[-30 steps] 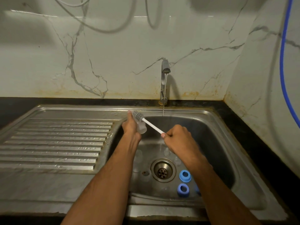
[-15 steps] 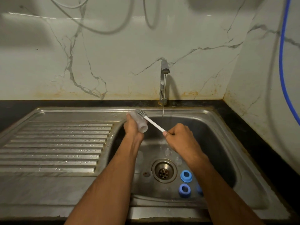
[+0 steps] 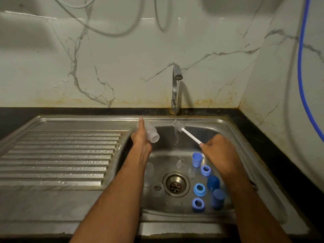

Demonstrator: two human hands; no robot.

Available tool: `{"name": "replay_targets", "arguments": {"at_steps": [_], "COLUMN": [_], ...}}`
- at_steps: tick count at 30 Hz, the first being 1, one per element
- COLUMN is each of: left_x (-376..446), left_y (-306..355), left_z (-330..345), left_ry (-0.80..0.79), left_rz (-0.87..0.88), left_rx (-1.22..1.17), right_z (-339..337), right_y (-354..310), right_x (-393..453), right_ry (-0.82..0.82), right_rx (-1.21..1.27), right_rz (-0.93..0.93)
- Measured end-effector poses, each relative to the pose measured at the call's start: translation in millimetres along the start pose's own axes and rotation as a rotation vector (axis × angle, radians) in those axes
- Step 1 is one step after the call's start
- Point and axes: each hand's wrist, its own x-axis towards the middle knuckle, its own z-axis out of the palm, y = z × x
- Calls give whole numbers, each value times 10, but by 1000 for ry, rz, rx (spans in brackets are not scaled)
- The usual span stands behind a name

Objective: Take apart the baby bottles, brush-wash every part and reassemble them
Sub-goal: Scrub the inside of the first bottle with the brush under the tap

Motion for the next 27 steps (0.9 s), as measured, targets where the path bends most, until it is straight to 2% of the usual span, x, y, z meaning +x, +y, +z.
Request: {"name": "replay_targets", "arguments": {"at_steps": [5,7,10,13,19,25,27], "left_x": [-11,-18,-57,-127,-46,-157,-160], "left_y": [20,8,16,-32,177,21,35], "left_z": [32,55,101,119,-8,63,57], "left_ry": [-96,-110,-111,-125,-75,-177,-164], "left_rz": [-60,-63,-15,12,-15,-7,-10], "left_rx": [-14,43,164,234,82,55,31], "right_z": [45,118,282,383,329,404,400], "right_y": [-156,-263,-430,-538,-424,-475,-481], "right_x": [-74,-122,-126,-106,-115,-52,-68], "right_ry": [-69,-116,-95,-98,-213,-102,-123], "right_rx": [37,39,-9,35,43,60,82], "right_rz": [-109,-171,-230,-227,-247,-227,-224]}}
